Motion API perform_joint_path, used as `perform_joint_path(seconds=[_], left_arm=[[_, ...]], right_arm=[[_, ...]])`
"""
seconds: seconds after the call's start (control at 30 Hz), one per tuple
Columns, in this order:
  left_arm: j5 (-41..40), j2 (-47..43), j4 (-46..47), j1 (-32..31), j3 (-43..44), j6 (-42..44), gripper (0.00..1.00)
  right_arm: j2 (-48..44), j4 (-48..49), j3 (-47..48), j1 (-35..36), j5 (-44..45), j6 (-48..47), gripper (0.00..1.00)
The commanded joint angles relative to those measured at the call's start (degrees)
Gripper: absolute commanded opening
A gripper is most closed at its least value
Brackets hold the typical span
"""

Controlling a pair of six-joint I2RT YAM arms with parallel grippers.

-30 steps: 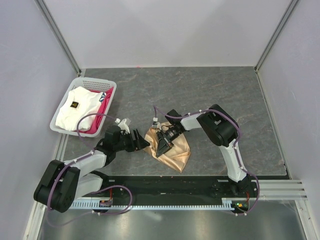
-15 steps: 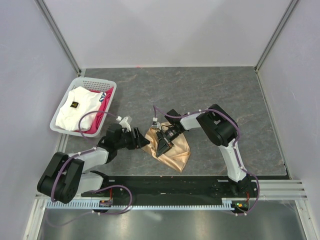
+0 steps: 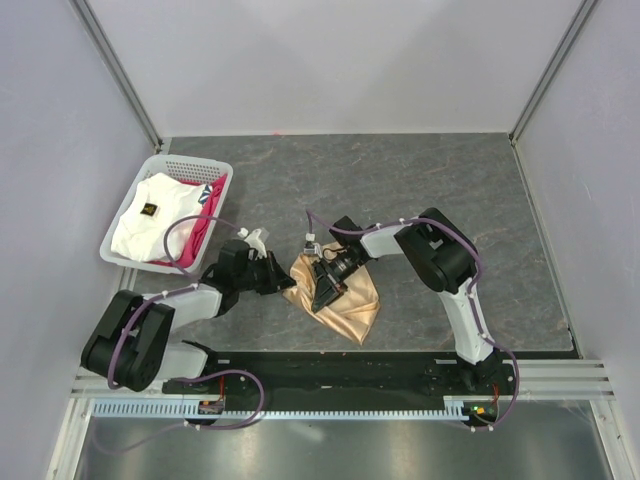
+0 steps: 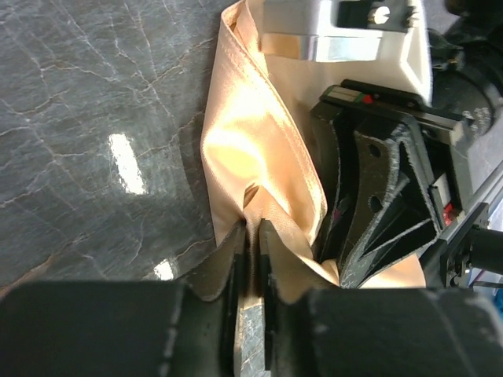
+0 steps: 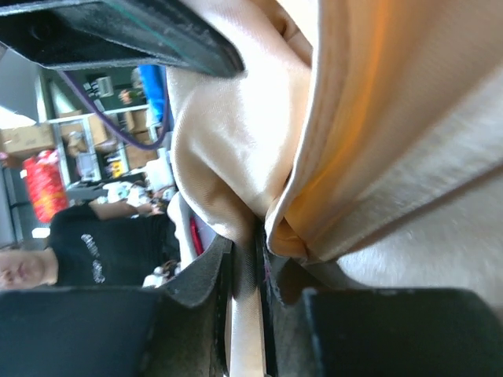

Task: Fold the napkin, place the utensils inside, and roll it up
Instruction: Roll the napkin with the utensil

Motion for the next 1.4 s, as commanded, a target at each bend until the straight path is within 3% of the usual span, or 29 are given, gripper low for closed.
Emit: perform_joint_path(seconds=[0.0,0.1,0.27,0.4,0.63,0.73,1.0,1.37], left_arm=[[-2.3,1.9,-6.1,0.0,2.9,2.5,0.08],[-2.7,2.7,-9.0,0.0,4.3,2.4,0.02],[-2.7,3.7,-12.7,0.0,6.1,1.9,0.02],[-3.0,4.4,-16.2,0.0,7.3,1.1,0.02],[-2.6,5.2,-20.7,-0.1,10.1,0.4,0.02],[-2.3,5.5,-22.0,0.0,11.0,0.4,0.02],[-1.7,6.3,-23.8,-0.1,12.2,0.4,0.02],[-1.3,7.4,-25.0,0.0,13.2,0.4,0.02]], right_arm=[[-4.4,-1.5,1.1,-0.3,15.3,-2.9,0.28],[-8.0,-2.9,1.6,-0.3,19.5,-2.9,0.35],[-14.1,-3.6,1.5,-0.1,26.6,-3.5,0.49],[-21.8,-3.6,0.2,2.6,39.7,-6.0,0.56],[-31.7,1.9,-7.8,15.5,64.6,-8.6,0.67],[-33.2,4.1,-10.5,19.5,70.2,-8.4,0.73],[-31.4,6.0,-12.2,27.5,79.6,-9.7,0.75],[-26.8,6.8,-12.4,30.3,83.3,-10.9,0.68]])
